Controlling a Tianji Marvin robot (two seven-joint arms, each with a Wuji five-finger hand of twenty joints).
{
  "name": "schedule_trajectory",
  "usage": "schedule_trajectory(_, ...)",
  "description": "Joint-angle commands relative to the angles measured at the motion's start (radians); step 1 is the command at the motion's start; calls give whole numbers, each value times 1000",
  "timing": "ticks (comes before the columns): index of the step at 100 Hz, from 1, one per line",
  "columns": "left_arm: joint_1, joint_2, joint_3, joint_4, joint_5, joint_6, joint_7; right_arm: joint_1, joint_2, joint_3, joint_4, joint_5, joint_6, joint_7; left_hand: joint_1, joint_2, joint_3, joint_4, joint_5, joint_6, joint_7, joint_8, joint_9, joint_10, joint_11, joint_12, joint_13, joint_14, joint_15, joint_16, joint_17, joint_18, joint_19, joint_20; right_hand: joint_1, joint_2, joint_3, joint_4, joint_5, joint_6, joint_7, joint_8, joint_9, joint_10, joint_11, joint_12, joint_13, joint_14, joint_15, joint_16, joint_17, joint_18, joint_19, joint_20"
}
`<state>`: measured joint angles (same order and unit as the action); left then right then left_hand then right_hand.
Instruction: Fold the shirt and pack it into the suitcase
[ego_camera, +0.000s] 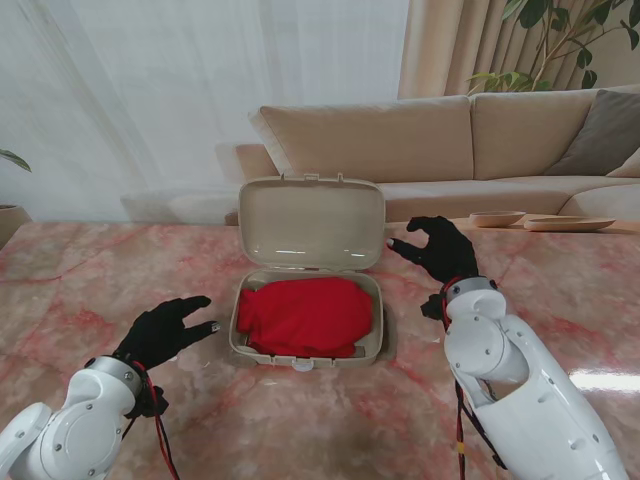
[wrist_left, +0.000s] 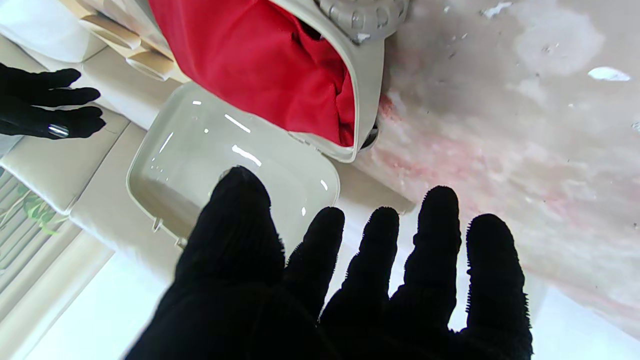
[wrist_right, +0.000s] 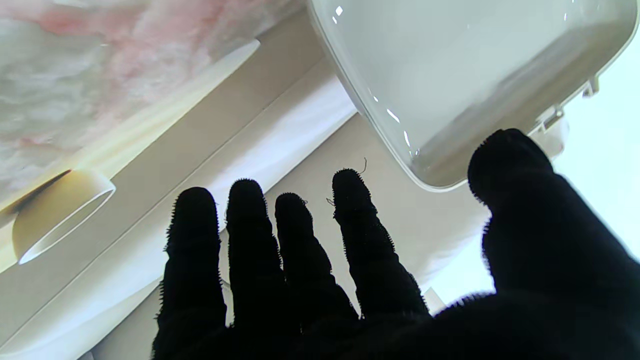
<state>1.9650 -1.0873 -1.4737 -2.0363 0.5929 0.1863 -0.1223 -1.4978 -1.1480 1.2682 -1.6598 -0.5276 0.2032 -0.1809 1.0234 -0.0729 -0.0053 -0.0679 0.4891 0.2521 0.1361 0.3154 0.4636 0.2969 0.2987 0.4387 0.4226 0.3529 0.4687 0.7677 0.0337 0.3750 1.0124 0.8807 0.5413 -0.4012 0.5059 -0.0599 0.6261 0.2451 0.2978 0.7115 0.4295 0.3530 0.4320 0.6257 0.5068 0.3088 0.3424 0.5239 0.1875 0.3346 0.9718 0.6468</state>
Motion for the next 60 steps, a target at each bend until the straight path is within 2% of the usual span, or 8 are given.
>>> schedule_trajectory(1, 19, -8, 2, -12, 5, -6, 12, 39, -18, -8, 13, 12, 26, 9, -16, 56, -36, 14, -32, -40, 0, 3, -2, -4, -22, -8, 6, 36, -17, -14, 5, 29, -8, 26, -30, -23, 15, 51, -39, -4, -23, -7, -58, 12, -12, 11, -39, -19, -8, -3, -23, 2, -1, 17)
schedule_trajectory(16, 30, -15, 1, -11, 0, -10, 44, 113, -27, -46, 70, 45, 69, 12, -18, 55, -35, 14, -30, -42, 1, 2, 3, -4, -25, -8, 11, 35, -16, -14, 9, 31, -6, 27, -27, -40, 26, 50, -63, -12, -34, -7, -103, 12, -19, 3, -71, -30, -26, -14, -36, 0, -16, 18)
schedule_trajectory(26, 27, -20, 7, -3, -49, -15, 55, 150, -33, -68, 102, 63, 92, 11, -18, 55, -35, 14, -26, -45, 2, 3, 1, -4, -28, -9, 4, 34, -19, -15, 5, 32, -7, 28, -33, -28, 28, 49, -67, -12, -35, -6, -114, 14, -19, -2, -74, -31, -28, -16, -36, -3, -19, 21)
schedule_trajectory(60, 12, -28, 27, 21, -79, -15, 92, 240, -56, -132, 199, 131, 125, -3, -18, 54, -35, 15, -25, -46, 2, 3, 5, -6, -31, -9, 4, 34, -24, -14, 1, 36, -10, 29, -23, -37, 30, 48, -63, -13, -33, -2, -121, 10, -12, -15, -73, -36, -20, -17, -34, -6, -21, 29)
